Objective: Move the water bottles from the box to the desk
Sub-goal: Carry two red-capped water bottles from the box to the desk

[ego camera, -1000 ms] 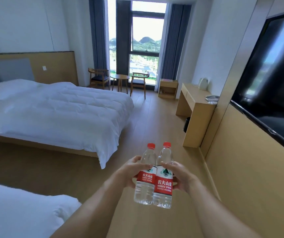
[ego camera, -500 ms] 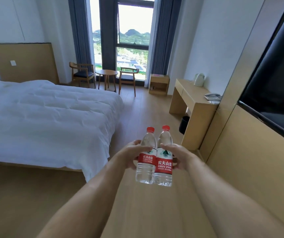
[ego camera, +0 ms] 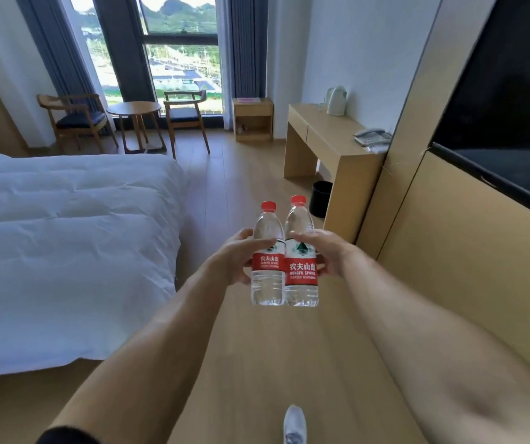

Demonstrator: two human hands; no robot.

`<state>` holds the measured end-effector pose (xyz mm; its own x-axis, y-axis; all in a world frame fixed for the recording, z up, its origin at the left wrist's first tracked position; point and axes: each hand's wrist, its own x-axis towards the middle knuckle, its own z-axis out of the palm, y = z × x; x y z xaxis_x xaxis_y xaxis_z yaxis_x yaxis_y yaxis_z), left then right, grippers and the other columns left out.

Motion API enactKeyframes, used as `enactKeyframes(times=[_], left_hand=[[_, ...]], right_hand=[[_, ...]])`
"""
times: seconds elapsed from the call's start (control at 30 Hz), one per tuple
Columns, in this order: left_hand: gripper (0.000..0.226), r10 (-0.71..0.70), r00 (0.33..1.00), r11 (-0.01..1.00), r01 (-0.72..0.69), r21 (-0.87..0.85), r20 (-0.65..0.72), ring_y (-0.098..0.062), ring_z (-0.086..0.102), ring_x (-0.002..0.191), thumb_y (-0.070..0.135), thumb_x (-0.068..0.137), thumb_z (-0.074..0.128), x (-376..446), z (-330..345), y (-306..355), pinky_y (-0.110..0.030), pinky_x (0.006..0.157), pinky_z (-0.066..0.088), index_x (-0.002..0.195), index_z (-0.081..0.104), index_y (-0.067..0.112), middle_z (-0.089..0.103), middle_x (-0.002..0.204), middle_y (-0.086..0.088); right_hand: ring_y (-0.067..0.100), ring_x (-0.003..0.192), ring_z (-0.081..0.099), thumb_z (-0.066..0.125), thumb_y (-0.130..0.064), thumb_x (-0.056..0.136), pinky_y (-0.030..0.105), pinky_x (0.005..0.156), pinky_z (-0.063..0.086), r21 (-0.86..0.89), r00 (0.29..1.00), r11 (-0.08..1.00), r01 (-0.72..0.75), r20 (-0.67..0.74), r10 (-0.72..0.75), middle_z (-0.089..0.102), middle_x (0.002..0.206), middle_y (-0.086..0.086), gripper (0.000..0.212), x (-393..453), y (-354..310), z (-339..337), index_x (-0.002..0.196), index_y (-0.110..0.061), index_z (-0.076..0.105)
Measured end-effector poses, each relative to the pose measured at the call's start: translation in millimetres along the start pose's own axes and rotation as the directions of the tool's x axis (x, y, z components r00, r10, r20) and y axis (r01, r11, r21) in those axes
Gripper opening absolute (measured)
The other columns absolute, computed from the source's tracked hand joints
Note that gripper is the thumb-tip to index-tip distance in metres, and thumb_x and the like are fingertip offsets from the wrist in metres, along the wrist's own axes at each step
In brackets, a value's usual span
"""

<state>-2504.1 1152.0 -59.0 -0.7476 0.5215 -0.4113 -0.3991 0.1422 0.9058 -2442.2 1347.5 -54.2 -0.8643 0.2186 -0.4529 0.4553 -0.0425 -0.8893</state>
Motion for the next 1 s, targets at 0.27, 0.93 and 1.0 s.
enactKeyframes(times=[0.27, 0.93, 1.0], left_hand=[[0.066, 0.013, 1.0, 0.999, -0.013, 0.037, -0.015, -0.035, 0.067, 0.109, 0.026, 0.084, 0.08, 133.7, -17.0, 62.5, -0.065, 0.091, 0.053, 0.139, 0.045, 0.019, 0.063, 0.123, -0.017], [0.067, 0.029, 0.995, 0.998, -0.025, 0.053, -0.091, -0.037, 0.065, 0.114, 0.026, 0.088, 0.076, 403.8, -94.2, 188.4, -0.067, 0.094, 0.05, 0.144, 0.04, 0.02, 0.061, 0.127, -0.017], [0.066, 0.025, 0.997, 0.998, -0.021, 0.061, -0.073, -0.037, 0.064, 0.115, 0.026, 0.089, 0.075, 438.3, -106.2, 200.4, -0.068, 0.095, 0.05, 0.145, 0.039, 0.019, 0.06, 0.129, -0.017]], right_hand=[[0.031, 0.101, 0.071, 0.075, -0.039, 0.087, 0.051, 0.092, 0.056, 0.005, 1.0, 1.0, 0.023, 0.018, -0.023, 0.072, 0.113, 0.013, 0.052, 135.9, -58.6, -32.6, 0.128, -0.015, 0.054], [0.029, 0.1, 0.071, 0.074, -0.036, 0.088, 0.046, 0.082, 0.059, -0.013, 0.993, 1.0, -0.021, 0.113, 0.023, 0.071, 0.114, 0.013, 0.05, 430.4, -193.0, -62.7, 0.128, -0.016, 0.052], [0.028, 0.098, 0.071, 0.074, -0.037, 0.088, 0.044, 0.078, 0.059, -0.016, 0.996, 1.0, -0.024, 0.09, 0.025, 0.071, 0.113, 0.013, 0.05, 464.0, -204.8, -62.8, 0.127, -0.016, 0.052]])
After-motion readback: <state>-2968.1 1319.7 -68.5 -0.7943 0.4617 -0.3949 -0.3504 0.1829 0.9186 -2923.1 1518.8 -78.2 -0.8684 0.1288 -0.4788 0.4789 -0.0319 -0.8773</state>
